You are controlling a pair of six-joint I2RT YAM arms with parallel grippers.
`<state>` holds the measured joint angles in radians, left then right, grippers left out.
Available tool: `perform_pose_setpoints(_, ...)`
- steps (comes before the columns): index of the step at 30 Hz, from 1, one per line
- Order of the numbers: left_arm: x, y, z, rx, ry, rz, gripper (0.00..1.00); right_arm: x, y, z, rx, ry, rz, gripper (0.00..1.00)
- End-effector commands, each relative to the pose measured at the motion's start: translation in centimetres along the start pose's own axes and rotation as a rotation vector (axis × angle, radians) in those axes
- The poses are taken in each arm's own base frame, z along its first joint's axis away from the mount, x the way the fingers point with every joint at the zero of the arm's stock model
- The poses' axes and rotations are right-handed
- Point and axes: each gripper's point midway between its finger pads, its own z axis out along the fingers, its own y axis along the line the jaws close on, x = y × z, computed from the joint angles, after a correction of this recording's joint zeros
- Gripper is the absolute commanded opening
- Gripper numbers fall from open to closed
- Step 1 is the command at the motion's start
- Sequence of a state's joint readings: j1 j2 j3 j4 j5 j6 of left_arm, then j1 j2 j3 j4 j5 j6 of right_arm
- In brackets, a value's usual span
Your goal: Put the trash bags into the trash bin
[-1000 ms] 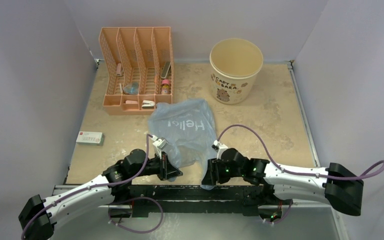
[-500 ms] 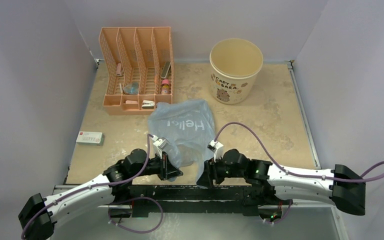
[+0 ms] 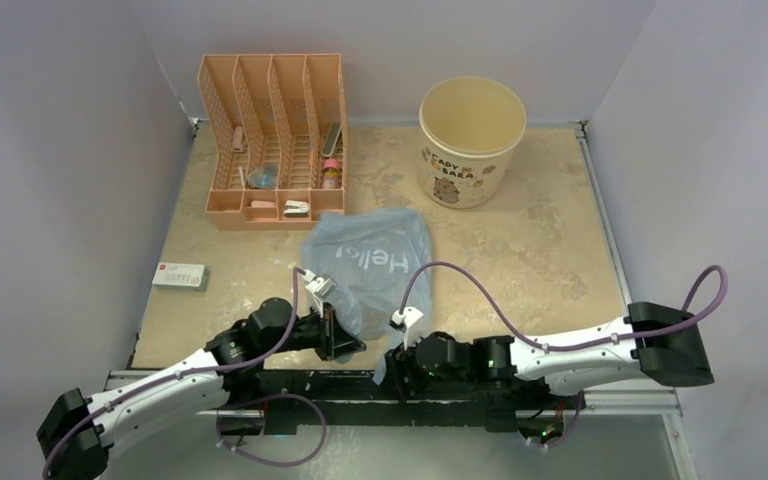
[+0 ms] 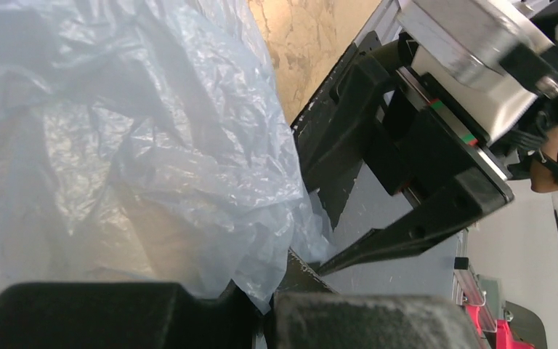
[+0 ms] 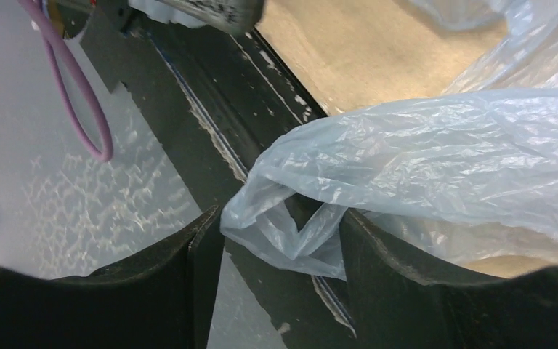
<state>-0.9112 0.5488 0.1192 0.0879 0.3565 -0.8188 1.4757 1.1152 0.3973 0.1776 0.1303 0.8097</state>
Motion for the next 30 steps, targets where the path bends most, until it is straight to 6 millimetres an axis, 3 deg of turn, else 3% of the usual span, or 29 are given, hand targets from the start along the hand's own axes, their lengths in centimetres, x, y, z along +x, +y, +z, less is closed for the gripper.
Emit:
perform_pose_setpoints(1,-0.9,-1.1,-0.1,0.04,-0.033,0.028,0.0,-2.6,1.5,0.3,0.052,-0.15,0.004,0.59)
perform_pose_setpoints(8,-0.9,-1.1,-0.1,0.038,-0.034,0.031,0.0,-2.5,1.9,1.5,0.18,-0.187,-0.016,0.55)
perform_pose_setpoints(12,-1.0,-1.2,-0.2,0.041,-0.04,0.031,0.0,-2.1,2.3,2.1,0.188,-0.186,-0.028,0.66)
perform_pose_setpoints(17,-1.1,-1.1,-0.3,0.036,-0.044,0.032,0.0,-2.0,4.0,2.0,0.096,-0.223,-0.035,0.67)
perform_pose_setpoints(21,-1.0,-1.0,-0.3,0.035,-0.043,0.031,0.0,-2.8,4.5,1.7,0.088,-0.309,-0.019,0.52)
perform_pose_setpoints(28,-1.4,-1.3,-0.4,0.037,-0.055,0.032,0.0,-3.1,2.5,2.0,0.21,-0.361,-0.035,0.59)
perform_pose_setpoints(30,-1.5,-1.3,-0.4,0.036,-0.058,0.031,0.0,-2.8,1.0,2.4,0.285,-0.359,-0.051,0.44)
